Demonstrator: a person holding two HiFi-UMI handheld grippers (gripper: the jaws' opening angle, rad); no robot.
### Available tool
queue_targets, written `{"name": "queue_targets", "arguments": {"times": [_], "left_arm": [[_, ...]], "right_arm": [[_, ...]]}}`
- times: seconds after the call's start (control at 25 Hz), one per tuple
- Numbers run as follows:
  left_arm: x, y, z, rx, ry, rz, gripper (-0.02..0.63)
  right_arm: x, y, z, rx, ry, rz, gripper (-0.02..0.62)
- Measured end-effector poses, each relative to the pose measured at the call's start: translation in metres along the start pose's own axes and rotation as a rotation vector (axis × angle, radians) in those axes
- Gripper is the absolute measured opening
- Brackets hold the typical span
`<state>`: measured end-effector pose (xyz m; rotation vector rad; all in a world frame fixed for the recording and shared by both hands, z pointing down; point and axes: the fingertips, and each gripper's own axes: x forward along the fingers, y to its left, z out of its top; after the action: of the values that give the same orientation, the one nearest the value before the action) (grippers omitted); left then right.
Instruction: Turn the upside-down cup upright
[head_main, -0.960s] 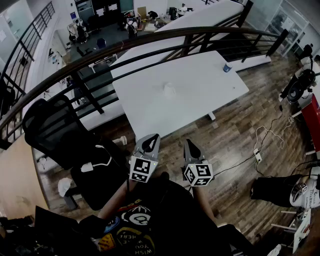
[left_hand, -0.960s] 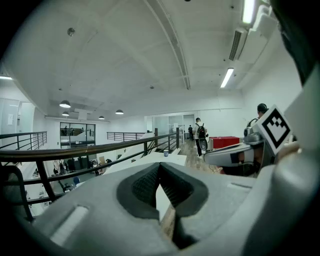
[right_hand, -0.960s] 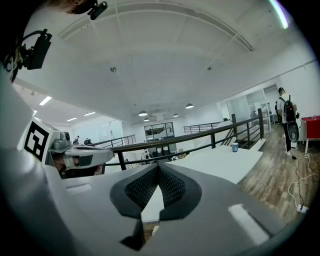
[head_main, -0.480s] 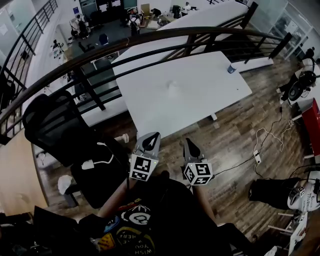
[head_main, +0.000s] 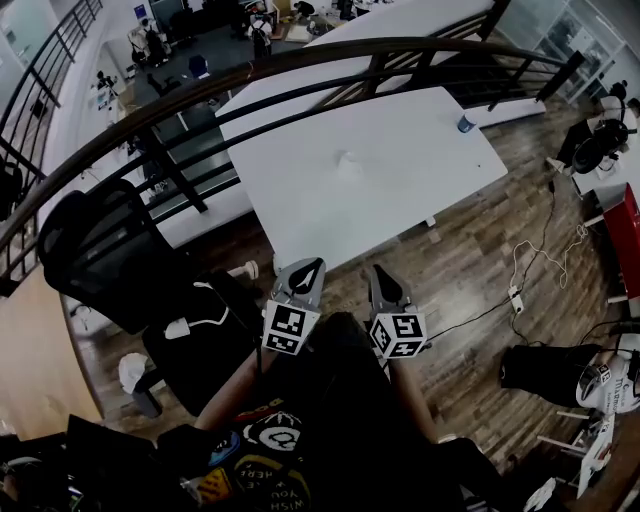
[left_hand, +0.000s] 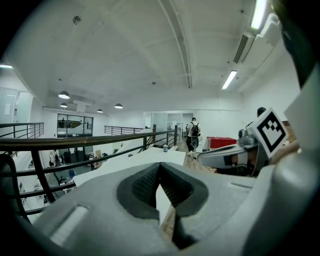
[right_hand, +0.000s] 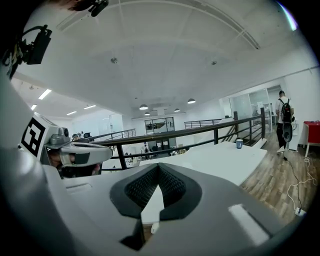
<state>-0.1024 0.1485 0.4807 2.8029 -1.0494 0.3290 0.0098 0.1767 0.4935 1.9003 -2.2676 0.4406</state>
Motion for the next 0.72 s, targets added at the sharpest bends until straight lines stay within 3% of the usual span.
{"name": "queue_targets", "arguments": {"times": [0.24,0.72], "left_arm": [[0.045,0.022,0.009,-0.018,0.023,0.029,0.005],[0.236,0.046,0.008,-0.042,0.100,0.079,0.005]], "right_arm": [[0.042,-0.029,0.013,0.004,0.024,0.022,0.000],[0.176,-0.151,-0.013,0.029,0.162,0.177,0.002]]}}
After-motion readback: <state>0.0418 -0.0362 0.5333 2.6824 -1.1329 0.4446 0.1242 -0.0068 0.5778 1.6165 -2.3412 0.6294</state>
